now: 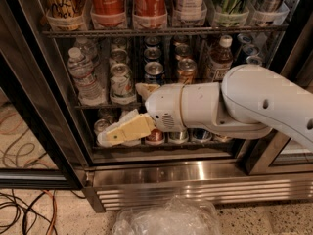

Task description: Pick water bottle from middle shelf of fridge

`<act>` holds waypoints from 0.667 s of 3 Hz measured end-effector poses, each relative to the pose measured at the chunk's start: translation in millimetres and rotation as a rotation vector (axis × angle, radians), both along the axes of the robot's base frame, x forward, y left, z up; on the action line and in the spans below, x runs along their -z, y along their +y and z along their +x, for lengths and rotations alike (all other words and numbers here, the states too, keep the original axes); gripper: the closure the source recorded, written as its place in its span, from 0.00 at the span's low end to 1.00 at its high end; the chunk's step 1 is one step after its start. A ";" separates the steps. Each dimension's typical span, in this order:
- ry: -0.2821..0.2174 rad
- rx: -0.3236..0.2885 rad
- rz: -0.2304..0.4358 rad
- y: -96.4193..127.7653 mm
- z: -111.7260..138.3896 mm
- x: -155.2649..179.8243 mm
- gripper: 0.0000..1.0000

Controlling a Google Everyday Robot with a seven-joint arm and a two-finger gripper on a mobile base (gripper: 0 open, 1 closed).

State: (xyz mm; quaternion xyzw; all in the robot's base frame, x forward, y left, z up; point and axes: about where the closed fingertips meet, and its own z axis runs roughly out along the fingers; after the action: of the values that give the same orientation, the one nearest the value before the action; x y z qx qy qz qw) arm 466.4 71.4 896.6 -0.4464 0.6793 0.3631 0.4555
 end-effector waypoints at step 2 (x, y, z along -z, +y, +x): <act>0.003 -0.017 0.067 39.2 -13.4 8.4 0.00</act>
Offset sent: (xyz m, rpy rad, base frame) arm -0.0262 0.0815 -0.0126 0.1531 -0.0002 0.0235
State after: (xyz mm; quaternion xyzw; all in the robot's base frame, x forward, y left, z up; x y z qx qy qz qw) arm 452.9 110.6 888.2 -0.4360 0.6636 0.3904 0.4660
